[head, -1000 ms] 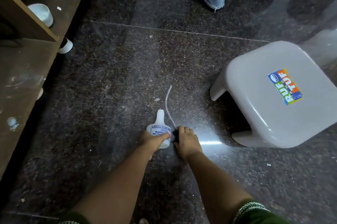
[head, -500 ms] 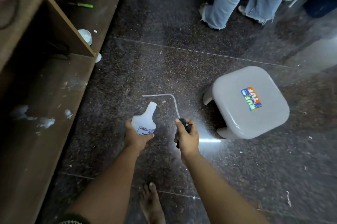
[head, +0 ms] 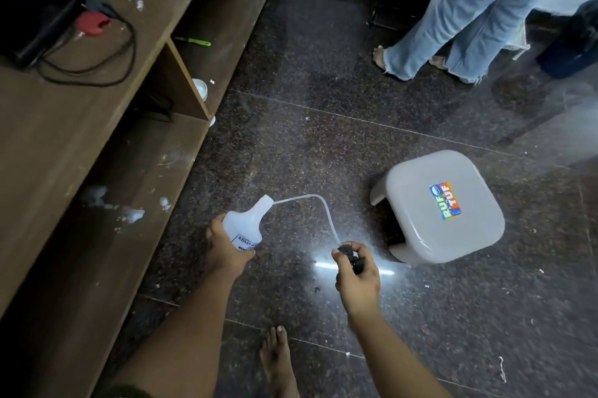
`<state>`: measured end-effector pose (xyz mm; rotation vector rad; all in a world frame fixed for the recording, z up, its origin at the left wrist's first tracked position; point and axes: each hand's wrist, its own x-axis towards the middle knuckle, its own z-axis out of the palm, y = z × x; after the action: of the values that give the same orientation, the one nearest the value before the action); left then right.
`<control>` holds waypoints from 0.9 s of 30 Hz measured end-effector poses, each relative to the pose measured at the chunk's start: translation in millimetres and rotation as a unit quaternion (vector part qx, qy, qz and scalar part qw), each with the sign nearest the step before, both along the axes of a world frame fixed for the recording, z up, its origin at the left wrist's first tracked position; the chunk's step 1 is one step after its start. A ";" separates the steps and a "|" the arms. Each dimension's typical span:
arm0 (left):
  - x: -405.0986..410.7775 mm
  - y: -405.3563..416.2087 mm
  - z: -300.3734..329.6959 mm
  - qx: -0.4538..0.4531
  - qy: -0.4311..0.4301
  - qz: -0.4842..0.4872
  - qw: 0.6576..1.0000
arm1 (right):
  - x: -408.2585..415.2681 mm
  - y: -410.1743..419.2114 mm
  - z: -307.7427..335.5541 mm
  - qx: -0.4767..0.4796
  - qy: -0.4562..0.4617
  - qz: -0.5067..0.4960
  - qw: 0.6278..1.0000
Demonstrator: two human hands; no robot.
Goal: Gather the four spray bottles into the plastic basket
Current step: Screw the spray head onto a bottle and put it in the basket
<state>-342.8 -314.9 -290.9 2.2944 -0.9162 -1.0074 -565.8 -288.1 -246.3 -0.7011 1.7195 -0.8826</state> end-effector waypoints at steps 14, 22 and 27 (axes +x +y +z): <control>20.6 11.2 -6.8 0.003 -0.020 -0.009 1.000 | -4.2 -18.8 16.2 -0.010 0.004 0.030 0.999; 23.7 7.9 -0.6 0.000 -0.036 -0.061 0.997 | -11.2 -27.7 16.9 0.027 -0.008 0.096 0.995; 28.3 10.8 5.3 -0.011 -0.048 -0.078 0.996 | -19.9 -46.0 27.5 0.079 -0.041 0.081 0.993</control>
<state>-314.5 -304.1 -285.6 2.2975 -1.1553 -0.9513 -585.7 -334.1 -218.8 -0.6779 1.6144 -0.6459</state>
